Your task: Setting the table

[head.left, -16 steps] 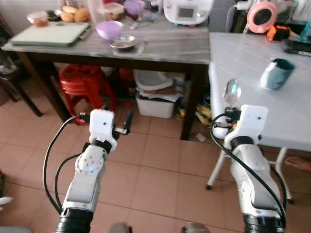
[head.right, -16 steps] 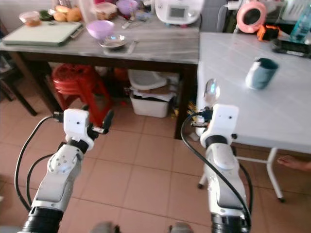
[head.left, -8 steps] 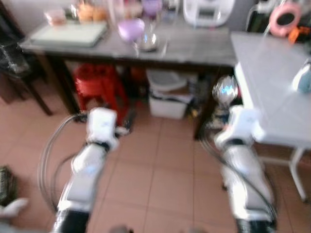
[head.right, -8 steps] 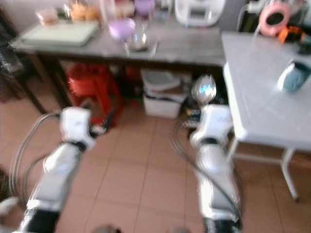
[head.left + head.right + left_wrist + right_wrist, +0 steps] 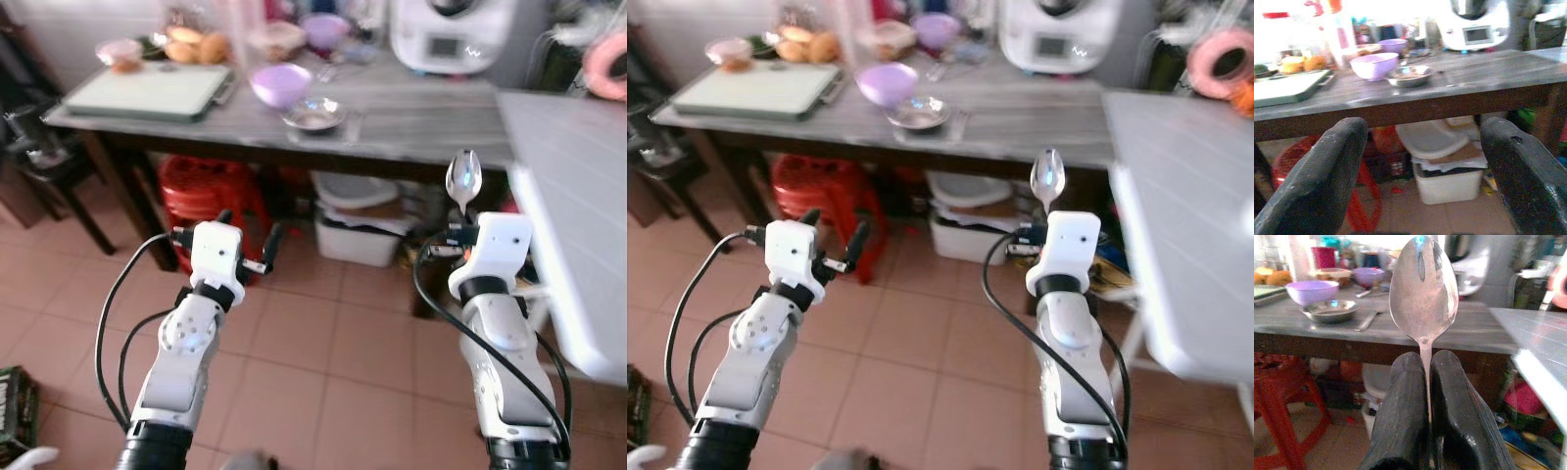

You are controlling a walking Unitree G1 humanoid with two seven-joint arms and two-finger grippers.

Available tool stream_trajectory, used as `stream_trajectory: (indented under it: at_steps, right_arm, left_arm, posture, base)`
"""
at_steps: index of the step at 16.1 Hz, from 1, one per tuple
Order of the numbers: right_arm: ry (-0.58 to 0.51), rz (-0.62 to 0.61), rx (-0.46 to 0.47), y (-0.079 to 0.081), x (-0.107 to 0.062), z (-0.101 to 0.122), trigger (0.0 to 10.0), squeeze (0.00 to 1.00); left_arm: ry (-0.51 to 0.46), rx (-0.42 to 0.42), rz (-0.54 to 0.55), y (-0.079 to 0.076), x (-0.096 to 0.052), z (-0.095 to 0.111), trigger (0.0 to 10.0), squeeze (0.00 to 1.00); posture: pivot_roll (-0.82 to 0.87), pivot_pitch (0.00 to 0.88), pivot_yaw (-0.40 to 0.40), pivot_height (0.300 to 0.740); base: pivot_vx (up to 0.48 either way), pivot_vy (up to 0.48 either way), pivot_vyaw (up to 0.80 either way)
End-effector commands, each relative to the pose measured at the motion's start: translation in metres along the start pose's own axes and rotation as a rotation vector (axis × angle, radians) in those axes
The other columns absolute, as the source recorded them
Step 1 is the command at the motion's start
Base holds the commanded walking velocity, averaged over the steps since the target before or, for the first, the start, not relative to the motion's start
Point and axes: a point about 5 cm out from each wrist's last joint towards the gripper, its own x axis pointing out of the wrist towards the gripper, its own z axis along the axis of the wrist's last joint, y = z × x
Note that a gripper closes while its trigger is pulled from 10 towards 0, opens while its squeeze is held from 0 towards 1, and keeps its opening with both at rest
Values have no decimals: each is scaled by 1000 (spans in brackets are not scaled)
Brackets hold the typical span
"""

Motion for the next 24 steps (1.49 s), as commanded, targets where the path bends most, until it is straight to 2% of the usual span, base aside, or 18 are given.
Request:
stream_trajectory:
  at_steps: [1,21,24]
  right_arm:
    - [-27,6,2,2,2,6,10000,0]
    - [-21,19,18,6,-1,2,10000,0]
    - [-17,18,17,5,-1,1,10000,0]
  left_arm:
    - [-14,6,12,4,2,4,10000,0]
    - [-16,-4,18,3,4,5,10000,0]
    - [-17,-1,70,13,-1,4,10000,0]
  posture:
    - [-54,0,26,740]
    - [-53,0,33,740]
    - [-53,0,33,740]
  base:
    - [480,0,0]
    - [480,0,0]
    - [127,0,0]
